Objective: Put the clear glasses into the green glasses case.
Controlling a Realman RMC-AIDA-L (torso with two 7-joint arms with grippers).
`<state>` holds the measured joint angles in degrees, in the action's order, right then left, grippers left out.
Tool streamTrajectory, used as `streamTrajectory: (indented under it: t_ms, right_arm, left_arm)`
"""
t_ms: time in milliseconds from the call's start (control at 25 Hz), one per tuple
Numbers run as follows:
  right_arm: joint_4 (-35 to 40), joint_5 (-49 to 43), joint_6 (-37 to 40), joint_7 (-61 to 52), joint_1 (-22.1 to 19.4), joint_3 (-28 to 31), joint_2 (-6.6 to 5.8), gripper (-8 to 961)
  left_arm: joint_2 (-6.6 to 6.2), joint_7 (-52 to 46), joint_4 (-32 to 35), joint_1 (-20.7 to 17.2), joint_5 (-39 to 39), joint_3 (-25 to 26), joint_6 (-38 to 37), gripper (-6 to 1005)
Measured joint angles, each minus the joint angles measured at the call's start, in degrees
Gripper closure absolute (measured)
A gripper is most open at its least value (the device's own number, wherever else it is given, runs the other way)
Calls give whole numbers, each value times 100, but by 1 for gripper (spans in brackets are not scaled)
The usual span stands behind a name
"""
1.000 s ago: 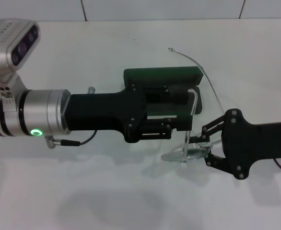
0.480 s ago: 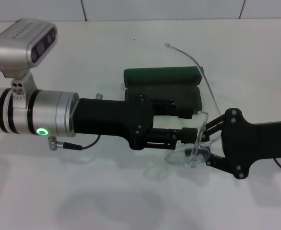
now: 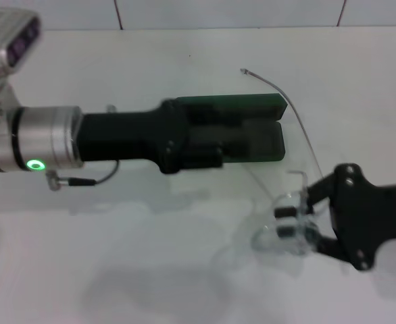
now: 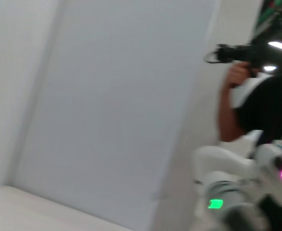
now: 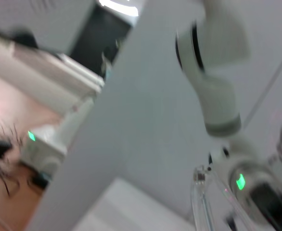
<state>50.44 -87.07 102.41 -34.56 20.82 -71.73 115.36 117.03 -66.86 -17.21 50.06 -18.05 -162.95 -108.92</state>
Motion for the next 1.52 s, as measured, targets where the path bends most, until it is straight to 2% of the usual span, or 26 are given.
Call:
streamTrajectory:
  t_ms: [120, 280, 400, 480, 600, 720, 1040, 1240, 1520]
  right_arm:
    - [-188, 6, 621, 30, 99, 172, 2, 827]
    - [-469, 174, 1091, 30, 391, 72, 50, 826]
    - [-1063, 466, 1156, -7, 816, -213, 55, 825]
    - [-1588, 612, 1153, -34, 1185, -316, 61, 824]
    - [-2276, 691, 1113, -212, 1655, -319, 65, 824]
    - [-2597, 706, 915, -551, 1865, -323, 56, 823]
    - [-2587, 607, 405, -1639, 1905, -311, -2, 821]
    - [-2587, 311, 289, -2291, 2007, -281, -73, 819]
    - [-2585, 302, -248, -2942, 1944, -118, -126, 817]
  left_arm:
    - [-16, 306, -151, -161, -287, 0, 316, 390]
    - [56, 653, -163, -237, -439, 0, 836, 390]
    - [200, 1001, -128, -200, -508, -1, 1127, 390]
    - [250, 1242, -47, -180, -535, -1, 1177, 390]
    - [261, 1602, 226, -176, -630, -1, 1225, 391]
    - [260, 1978, 504, -251, -959, -1, 1246, 391]
    - [260, 2695, 808, -543, -1532, 16, 1092, 391]
    - [266, 2898, 944, -560, -1580, 11, 1117, 391]
    - [268, 2907, 956, -571, -1580, 9, 1116, 390]
